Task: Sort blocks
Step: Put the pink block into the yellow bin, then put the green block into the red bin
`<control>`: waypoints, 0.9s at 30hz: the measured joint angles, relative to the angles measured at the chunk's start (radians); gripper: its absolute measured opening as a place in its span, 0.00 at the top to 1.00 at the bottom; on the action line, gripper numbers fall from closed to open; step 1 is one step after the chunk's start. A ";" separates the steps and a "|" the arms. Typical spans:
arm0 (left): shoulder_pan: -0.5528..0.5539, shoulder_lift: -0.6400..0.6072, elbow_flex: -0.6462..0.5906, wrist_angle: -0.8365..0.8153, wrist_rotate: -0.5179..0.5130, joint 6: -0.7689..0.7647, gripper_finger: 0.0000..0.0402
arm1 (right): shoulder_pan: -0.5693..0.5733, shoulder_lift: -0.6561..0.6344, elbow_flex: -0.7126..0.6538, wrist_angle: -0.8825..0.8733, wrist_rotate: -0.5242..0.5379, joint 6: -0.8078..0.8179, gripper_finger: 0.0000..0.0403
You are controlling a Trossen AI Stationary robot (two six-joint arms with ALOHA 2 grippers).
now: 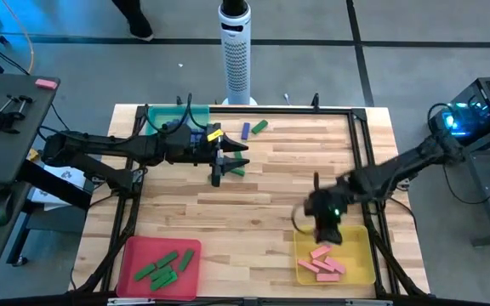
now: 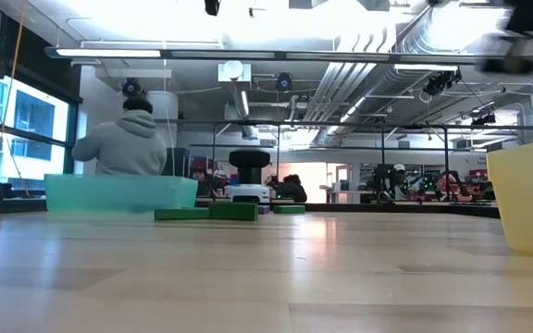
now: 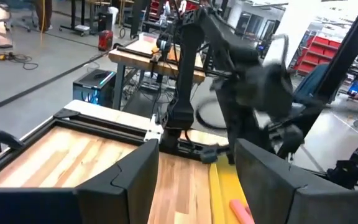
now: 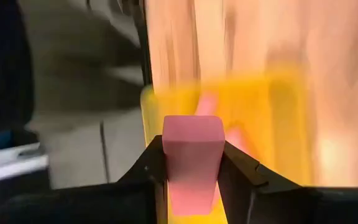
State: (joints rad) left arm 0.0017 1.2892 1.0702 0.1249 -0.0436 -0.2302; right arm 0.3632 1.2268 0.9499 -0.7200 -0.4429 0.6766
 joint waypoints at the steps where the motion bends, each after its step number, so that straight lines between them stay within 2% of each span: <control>1: 0.000 0.000 0.000 -0.001 0.001 0.000 0.51 | 0.036 0.000 -0.041 0.028 -0.001 0.048 0.83; 5: 0.000 0.000 0.000 -0.002 0.002 0.000 0.51 | 0.147 -0.002 -0.185 0.054 0.009 0.256 0.82; 9: 0.000 0.000 0.000 -0.028 0.002 -0.001 0.51 | 0.183 -0.002 -0.259 0.062 -0.010 0.388 0.75; 14: 0.000 0.000 0.000 -0.138 -0.010 -0.002 0.51 | 0.163 -0.003 -0.270 0.056 -0.058 0.386 0.63; 18: 0.006 0.006 0.000 -0.307 -0.073 -0.047 0.51 | 0.129 -0.003 -0.233 0.045 -0.025 0.335 0.61; 21: 0.026 0.031 0.000 -0.459 -0.097 -0.148 0.51 | 0.091 -0.003 -0.174 0.031 0.079 0.279 0.61; 27: 0.050 0.146 -0.012 -0.735 -0.124 -0.365 0.51 | 0.013 -0.004 -0.053 0.001 0.459 0.131 0.60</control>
State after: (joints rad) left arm 0.0521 1.4354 1.0580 -0.6105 -0.1673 -0.5950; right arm 0.3757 1.2232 0.8968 -0.7187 0.0165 0.8072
